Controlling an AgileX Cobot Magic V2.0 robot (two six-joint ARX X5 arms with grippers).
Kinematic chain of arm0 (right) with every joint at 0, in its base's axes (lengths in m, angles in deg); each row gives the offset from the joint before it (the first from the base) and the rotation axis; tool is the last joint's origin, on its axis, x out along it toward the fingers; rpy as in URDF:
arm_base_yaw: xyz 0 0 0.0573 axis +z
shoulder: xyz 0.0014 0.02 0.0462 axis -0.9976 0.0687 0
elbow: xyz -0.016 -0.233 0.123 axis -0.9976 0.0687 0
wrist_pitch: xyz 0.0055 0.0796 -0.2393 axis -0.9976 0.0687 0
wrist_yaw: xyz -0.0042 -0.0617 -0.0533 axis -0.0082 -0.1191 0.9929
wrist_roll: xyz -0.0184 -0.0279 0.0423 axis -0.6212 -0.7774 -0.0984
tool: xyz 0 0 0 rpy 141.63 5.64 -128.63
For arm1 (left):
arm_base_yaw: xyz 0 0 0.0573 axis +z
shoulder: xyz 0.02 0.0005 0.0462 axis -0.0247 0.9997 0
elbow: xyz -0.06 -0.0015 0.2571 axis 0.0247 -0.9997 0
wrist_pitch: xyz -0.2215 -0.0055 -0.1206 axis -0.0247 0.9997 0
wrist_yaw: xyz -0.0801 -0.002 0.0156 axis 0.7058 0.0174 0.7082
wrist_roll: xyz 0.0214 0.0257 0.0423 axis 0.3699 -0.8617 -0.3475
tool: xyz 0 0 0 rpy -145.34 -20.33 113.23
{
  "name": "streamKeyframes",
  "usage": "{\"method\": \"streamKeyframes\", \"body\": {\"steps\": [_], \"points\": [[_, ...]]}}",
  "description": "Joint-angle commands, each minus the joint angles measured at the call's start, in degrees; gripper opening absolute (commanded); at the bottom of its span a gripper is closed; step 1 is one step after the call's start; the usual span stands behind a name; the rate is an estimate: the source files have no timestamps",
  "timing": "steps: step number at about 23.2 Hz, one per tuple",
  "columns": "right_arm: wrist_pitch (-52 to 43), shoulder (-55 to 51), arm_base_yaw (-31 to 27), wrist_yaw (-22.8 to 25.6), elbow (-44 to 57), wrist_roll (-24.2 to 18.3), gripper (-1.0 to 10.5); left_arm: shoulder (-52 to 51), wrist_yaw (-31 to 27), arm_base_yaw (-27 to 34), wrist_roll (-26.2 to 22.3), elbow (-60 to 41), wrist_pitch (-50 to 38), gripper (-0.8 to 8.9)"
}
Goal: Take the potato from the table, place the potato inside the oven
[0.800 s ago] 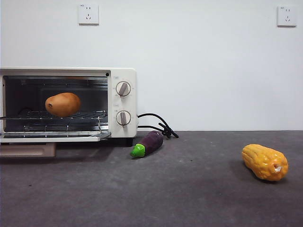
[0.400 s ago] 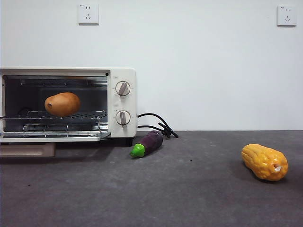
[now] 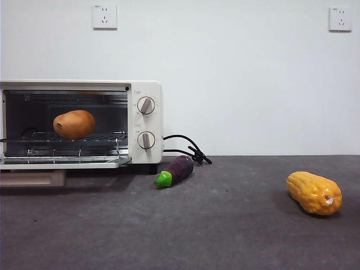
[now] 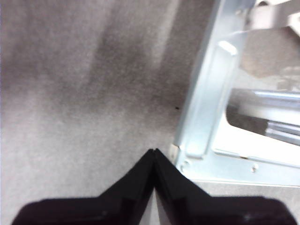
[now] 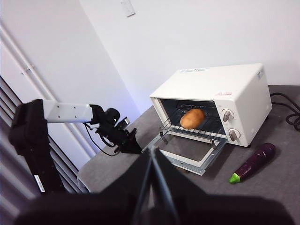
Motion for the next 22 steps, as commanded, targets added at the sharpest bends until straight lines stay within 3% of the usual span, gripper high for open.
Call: {"method": "streamKeyframes", "body": {"steps": [1,14,22], "points": [[1.20,-0.02,0.00,-0.48,0.55,1.16,-0.1,2.01,1.53,-0.70,-0.17,-0.66,0.33,-0.07],[1.20,-0.02,0.00,-0.83,0.57,1.11,-0.1,2.23,6.03,-0.98,-0.22,-0.66,0.13,-0.07],[1.20,-0.02,0.00,-0.79,0.57,0.46,-0.1,2.23,13.00,-0.85,-0.20,-0.63,0.90,-0.07]]}}
